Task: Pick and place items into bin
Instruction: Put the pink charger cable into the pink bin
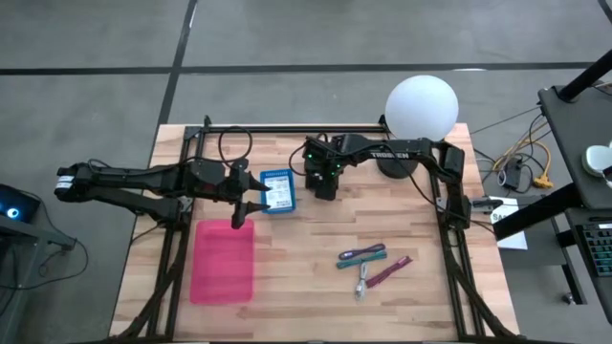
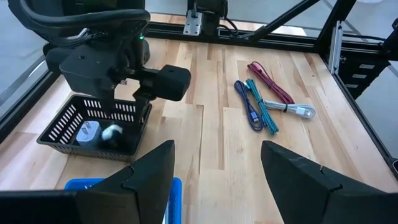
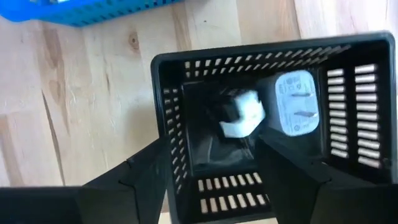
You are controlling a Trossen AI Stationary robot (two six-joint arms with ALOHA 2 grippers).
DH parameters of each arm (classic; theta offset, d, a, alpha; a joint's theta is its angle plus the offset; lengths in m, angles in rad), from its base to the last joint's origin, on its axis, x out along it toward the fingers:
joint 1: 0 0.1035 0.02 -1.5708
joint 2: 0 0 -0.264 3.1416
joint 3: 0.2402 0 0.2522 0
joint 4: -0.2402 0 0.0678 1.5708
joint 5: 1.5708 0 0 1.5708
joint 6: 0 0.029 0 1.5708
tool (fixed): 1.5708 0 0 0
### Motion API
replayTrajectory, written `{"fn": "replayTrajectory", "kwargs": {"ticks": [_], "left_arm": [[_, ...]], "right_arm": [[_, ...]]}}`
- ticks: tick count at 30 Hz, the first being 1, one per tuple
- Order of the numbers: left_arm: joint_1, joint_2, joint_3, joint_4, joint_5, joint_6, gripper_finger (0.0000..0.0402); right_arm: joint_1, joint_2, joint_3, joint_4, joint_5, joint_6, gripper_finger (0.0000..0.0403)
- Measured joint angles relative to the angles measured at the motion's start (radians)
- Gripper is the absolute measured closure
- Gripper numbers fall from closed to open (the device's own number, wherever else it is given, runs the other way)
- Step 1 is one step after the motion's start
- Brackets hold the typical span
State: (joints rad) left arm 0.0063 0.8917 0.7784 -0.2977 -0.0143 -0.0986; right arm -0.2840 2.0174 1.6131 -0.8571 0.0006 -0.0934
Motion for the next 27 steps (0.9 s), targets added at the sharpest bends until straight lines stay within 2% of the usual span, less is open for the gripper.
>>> {"fn": "replayTrajectory", "kwargs": {"ticks": [6, 12, 21, 27], "left_arm": [[0.0, 0.0, 0.0, 0.0, 0.0, 0.0, 0.0178], [0.0, 0.0, 0.0, 0.0, 0.0, 0.0, 0.0178], [0.0, 0.0, 0.0, -0.002, 0.0, 0.0, 0.0178], [0.0, 0.0, 0.0, -0.005, 0.0, 0.0, 0.0178]], "right_arm": [[0.002, -0.03, 0.019, -0.026, -0.007, 0.178, 0.0184], [0.053, -0.113, 0.036, -0.029, -0.082, 0.24, 0.0184], [0.24, -0.272, 0.036, -0.092, -0.034, 0.335, 0.0184], [0.401, -0.316, 0.036, -0.275, -0.025, 0.43, 0.0184]]}}
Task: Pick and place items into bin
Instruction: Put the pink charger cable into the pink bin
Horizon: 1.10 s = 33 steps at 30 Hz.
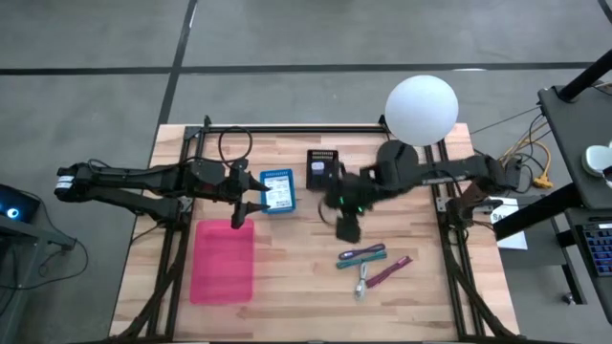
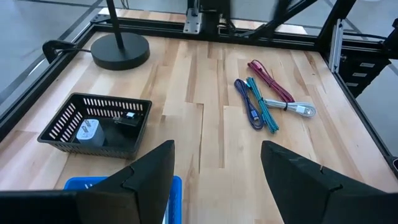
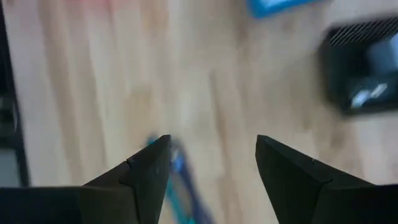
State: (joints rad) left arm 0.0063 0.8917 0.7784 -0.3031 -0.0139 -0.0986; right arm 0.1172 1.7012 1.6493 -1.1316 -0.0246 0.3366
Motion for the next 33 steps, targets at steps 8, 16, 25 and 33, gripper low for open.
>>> {"fn": "replayTrajectory", "kwargs": {"ticks": [8, 16, 25, 33], "left_arm": [[0.0, 0.0, 0.0, 0.004, 0.0, 0.0, 0.0178], [0.0, 0.0, 0.0, 0.003, 0.0, 0.0, 0.0178], [0.0, 0.0, 0.0, 0.005, 0.0, 0.0, 0.0178], [0.0, 0.002, 0.0, 0.005, 0.0, -0.001, 0.0178]], "right_arm": [[0.223, 0.002, -0.012, -0.152, -0.005, 0.007, 0.0184], [0.383, 0.021, -0.049, -0.144, -0.005, 0.004, 0.0183], [0.444, 0.053, -0.185, -0.135, -0.108, 0.062, 0.0183], [0.444, 0.051, -0.359, 0.049, -0.11, 0.055, 0.0183]]}}
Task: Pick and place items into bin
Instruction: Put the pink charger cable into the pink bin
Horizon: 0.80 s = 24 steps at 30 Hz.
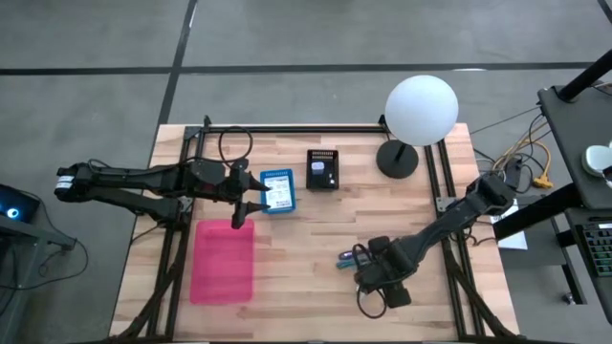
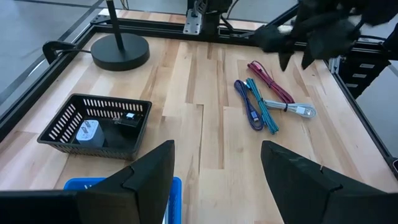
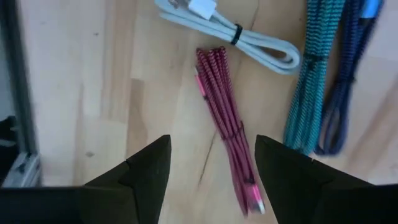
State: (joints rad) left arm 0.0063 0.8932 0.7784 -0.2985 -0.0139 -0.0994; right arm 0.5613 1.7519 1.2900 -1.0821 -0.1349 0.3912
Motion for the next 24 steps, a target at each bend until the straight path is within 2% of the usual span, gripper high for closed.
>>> {"fn": "replayTrajectory", "kwargs": {"ticks": [13, 24], "left_arm": [[0.0, 0.001, 0.0, 0.0, 0.0, 0.0, 0.0178], [0.0, 0.003, 0.0, 0.001, -0.001, -0.001, 0.0178]], "right_arm": [[-0.003, 0.002, -0.202, 0.246, -0.006, 0.002, 0.0183], [-0.003, 0.002, -0.304, 0.29, 0.004, 0.002, 0.0184]]}}
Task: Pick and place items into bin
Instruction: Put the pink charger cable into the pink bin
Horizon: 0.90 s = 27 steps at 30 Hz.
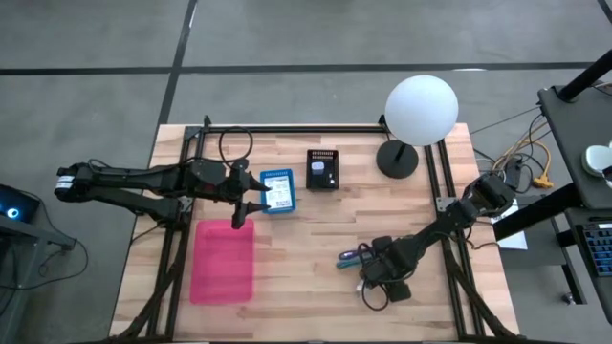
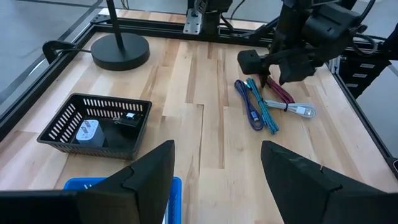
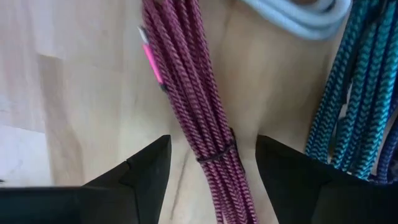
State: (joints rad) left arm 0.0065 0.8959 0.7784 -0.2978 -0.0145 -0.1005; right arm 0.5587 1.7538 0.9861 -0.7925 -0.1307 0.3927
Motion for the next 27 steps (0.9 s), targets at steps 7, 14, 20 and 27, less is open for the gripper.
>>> {"fn": "replayTrajectory", "kwargs": {"ticks": [7, 14, 20, 27], "left_arm": [[0.0, 0.0, 0.0, 0.0, -0.001, 0.0, 0.0178], [0.0, 0.0, 0.0, 0.0, -0.001, 0.0, 0.0178], [0.0, 0.0, 0.0, 0.0, -0.001, 0.001, 0.0178], [0.0, 0.0, 0.0, 0.0, -0.001, 0.001, 0.0178]], "right_arm": [[0.0, -0.002, -0.017, 0.015, 0.01, -0.038, 0.0223], [0.0, -0.002, -0.018, 0.022, 0.003, -0.051, 0.0308], [0.0, 0.0, -0.008, 0.022, -0.024, 0.03, 0.0381], [0.0, -0.005, 0.023, 0.019, -0.082, 0.178, 0.0387]]}}
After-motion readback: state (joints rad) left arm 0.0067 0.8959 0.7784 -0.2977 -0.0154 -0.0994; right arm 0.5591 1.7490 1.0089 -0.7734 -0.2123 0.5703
